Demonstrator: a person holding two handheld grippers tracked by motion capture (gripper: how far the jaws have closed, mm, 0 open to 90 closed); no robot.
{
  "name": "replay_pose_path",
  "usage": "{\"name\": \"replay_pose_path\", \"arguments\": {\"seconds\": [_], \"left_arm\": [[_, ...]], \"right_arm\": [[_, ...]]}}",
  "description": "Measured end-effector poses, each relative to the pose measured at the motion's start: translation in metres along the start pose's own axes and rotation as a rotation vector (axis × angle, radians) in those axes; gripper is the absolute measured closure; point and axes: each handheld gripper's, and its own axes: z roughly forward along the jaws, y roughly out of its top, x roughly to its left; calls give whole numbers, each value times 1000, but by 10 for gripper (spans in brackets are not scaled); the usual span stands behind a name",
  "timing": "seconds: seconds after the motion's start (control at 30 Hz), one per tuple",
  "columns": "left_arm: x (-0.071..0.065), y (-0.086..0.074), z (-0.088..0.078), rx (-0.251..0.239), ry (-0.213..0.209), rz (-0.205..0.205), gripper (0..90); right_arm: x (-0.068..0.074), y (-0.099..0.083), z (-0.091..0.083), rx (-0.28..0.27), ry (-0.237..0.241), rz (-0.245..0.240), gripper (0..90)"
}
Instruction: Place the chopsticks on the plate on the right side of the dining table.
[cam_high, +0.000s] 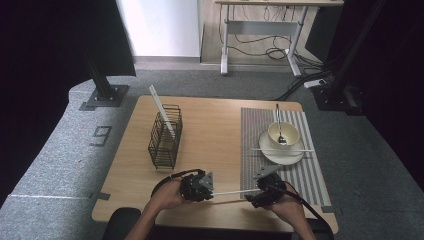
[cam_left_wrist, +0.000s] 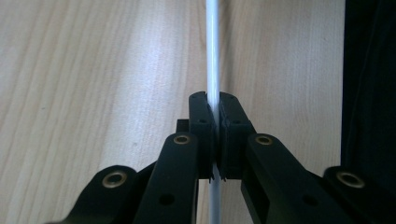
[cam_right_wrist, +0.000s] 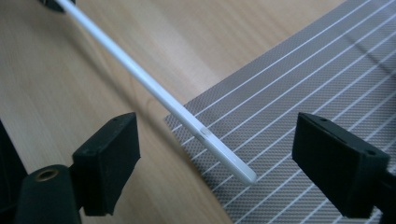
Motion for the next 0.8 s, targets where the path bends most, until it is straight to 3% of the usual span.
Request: {"name": "replay_pose_path", "arguments": {"seconds": [0.23,0.33,0.63,0.8], "left_arm": [[-3,3,3,6,-11,34,863],[-3,3,3,3,-14,39,863],[-4,2,4,3,-24,50,863],[-4,2,4,-3,-28,57,863]], "right_arm": [[16,-1,9,75,-21,-101,299],[19,-2,11,105,-21,-141,409],[24,0,13,148,-59,-194,565],[27,1,13,177,-65,-250,681]]}}
